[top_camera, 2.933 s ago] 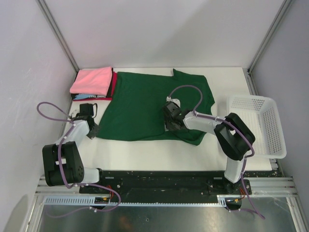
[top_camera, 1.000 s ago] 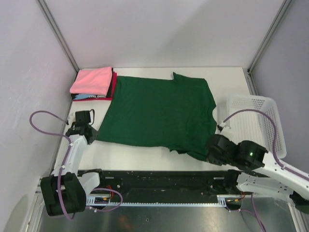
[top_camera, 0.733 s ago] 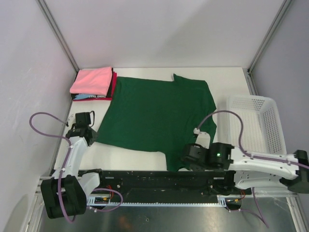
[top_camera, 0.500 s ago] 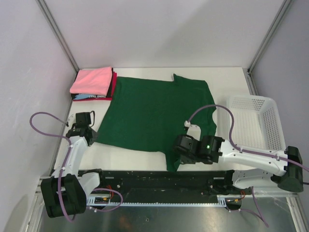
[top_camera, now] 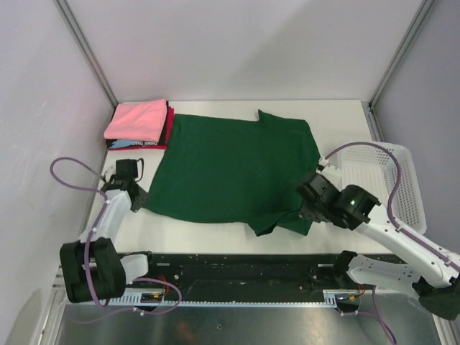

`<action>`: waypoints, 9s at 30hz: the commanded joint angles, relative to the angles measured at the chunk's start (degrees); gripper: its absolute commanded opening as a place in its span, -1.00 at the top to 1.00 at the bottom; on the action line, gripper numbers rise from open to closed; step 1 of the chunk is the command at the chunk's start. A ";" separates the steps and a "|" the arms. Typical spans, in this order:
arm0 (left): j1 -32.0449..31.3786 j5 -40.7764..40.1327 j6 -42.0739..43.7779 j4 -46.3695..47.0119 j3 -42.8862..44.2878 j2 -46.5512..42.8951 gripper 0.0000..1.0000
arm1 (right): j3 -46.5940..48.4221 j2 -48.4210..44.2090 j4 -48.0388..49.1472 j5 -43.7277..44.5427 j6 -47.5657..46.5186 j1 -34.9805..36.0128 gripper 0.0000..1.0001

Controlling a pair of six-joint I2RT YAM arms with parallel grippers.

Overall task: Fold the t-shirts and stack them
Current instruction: Fold the flattened tshirt in 1/3 of the way

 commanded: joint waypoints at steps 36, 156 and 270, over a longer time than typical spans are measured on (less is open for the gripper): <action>-6.94 -0.76 -1.72 3.17 32.93 33.19 1.00 | 10.41 27.07 30.89 -2.57 -26.00 -32.51 1.00; -10.75 6.37 2.89 8.58 22.47 25.57 -0.30 | 5.42 45.75 45.64 -13.68 -22.57 -25.05 0.99; 0.02 5.20 0.44 10.06 13.17 20.43 0.00 | -12.06 20.15 33.61 -13.43 -21.37 -33.17 0.65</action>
